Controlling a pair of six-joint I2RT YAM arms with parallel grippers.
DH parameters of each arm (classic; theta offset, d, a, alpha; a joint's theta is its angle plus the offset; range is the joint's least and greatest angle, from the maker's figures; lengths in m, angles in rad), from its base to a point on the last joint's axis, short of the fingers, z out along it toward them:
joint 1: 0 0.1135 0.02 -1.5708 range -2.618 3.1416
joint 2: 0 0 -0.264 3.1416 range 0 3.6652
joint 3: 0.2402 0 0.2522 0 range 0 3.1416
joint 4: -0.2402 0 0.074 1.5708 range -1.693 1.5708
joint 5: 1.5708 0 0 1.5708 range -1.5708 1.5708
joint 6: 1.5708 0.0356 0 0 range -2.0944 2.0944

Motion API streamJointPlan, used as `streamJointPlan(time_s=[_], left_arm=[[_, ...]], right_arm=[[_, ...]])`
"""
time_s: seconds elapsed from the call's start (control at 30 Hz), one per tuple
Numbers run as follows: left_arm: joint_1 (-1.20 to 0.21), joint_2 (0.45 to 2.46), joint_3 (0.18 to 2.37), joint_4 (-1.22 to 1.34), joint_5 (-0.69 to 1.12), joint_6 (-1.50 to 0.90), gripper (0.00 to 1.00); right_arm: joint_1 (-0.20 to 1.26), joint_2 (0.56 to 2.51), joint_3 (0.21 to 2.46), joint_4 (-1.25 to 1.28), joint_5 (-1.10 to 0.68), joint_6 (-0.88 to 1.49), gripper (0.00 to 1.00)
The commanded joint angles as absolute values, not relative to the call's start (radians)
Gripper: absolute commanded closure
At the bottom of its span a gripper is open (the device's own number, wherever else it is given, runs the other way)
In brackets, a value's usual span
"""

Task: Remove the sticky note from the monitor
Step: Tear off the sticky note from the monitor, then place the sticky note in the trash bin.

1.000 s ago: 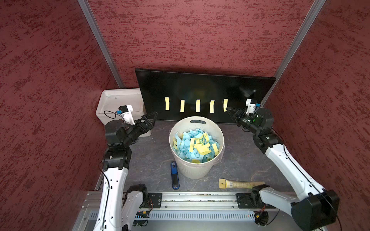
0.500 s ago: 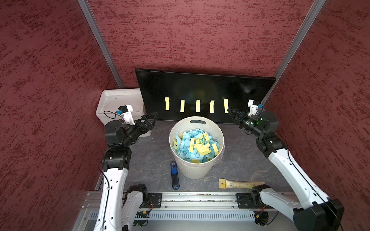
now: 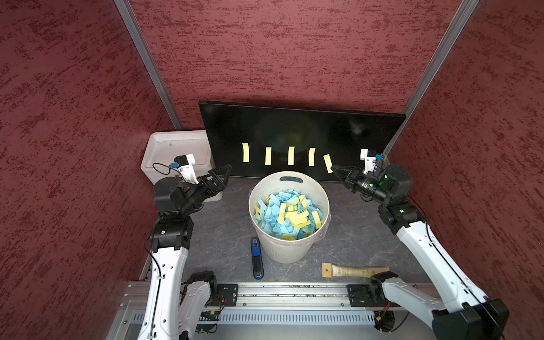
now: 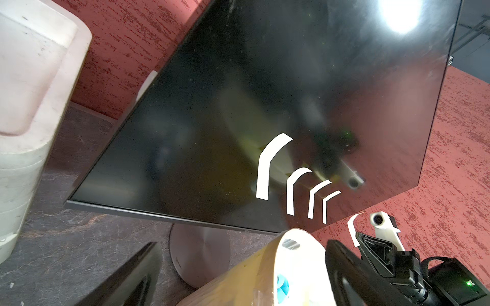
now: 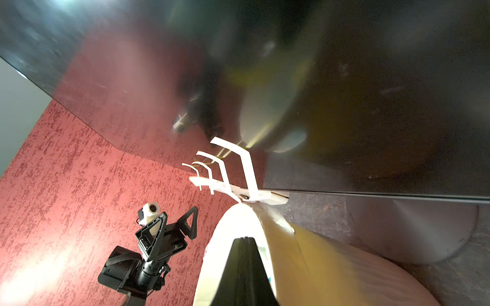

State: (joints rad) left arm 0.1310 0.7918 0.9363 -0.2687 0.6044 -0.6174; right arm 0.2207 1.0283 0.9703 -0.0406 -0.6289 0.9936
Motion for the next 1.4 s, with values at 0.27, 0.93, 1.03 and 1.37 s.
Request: streamJointPlan(time_s=[0.27,0.93,1.03,1.37], left_arm=[[0.133,0.785,0.927,-0.246,0.613,-0.622,0.00],[0.132,0.786,0.925,-0.245,0.613,-0.624,0.00],[0.132,0.787,0.925,-0.244,0.613,-0.626,0.00],[0.129,0.787,0.925,-0.244,0.613,-0.625,0.00]], right_arm=[[0.321,1.015,1.109,-0.192,-0.685,0.770,1.00],[0.711,1.164,1.331,-0.541,-0.330,0.278,1.00],[0.769,1.205,1.367,-0.577,-0.253,0.224,1.00],[0.881,1.333,1.447,-0.631,-0.046,0.142,1.00]])
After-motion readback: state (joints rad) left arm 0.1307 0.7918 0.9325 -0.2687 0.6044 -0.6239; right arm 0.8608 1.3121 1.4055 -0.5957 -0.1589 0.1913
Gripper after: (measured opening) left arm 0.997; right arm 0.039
